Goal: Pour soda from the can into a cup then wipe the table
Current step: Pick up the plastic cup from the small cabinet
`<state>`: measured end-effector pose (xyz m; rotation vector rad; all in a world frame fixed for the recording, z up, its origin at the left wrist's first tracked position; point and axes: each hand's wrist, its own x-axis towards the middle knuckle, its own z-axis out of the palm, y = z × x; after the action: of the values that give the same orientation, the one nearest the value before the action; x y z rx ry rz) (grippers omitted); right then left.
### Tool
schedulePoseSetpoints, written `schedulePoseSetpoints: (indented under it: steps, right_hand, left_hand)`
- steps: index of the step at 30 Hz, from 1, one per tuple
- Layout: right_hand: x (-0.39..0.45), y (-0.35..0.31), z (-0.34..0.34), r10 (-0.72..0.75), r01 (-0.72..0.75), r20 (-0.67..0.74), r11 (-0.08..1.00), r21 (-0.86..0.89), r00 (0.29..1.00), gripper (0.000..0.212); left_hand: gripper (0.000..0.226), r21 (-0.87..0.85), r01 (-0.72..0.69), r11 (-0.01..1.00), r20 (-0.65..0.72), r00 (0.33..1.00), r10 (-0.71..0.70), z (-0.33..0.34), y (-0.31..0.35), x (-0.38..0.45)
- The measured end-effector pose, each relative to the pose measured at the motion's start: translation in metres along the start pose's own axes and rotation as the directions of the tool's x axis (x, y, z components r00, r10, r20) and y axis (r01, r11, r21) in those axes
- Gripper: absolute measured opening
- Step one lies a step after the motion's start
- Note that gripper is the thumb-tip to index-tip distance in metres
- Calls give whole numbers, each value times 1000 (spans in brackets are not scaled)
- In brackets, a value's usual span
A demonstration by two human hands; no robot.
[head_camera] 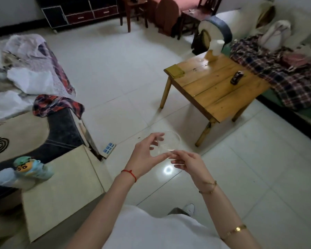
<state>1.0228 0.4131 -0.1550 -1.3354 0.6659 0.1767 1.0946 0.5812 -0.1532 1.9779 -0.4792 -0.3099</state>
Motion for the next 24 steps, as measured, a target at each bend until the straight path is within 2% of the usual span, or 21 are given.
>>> schedulePoseSetpoints:
  steps: [8,12,24]
  right_hand:
    - [-7,-31,-178,-47,64,-183,994,87,982,21]
    - [-10,-43,-249,-61,88,-231,990,111,971,21]
    - [25,-58,-375,-23,99,-377,978,183,926,26]
  left_hand:
    - [58,-47,-101,994,142,984,107,153,90,62]
    - [59,-93,-117,989,186,973,133,215,126,83]
    - [59,-58,-181,982,377,907,189,328,174,166]
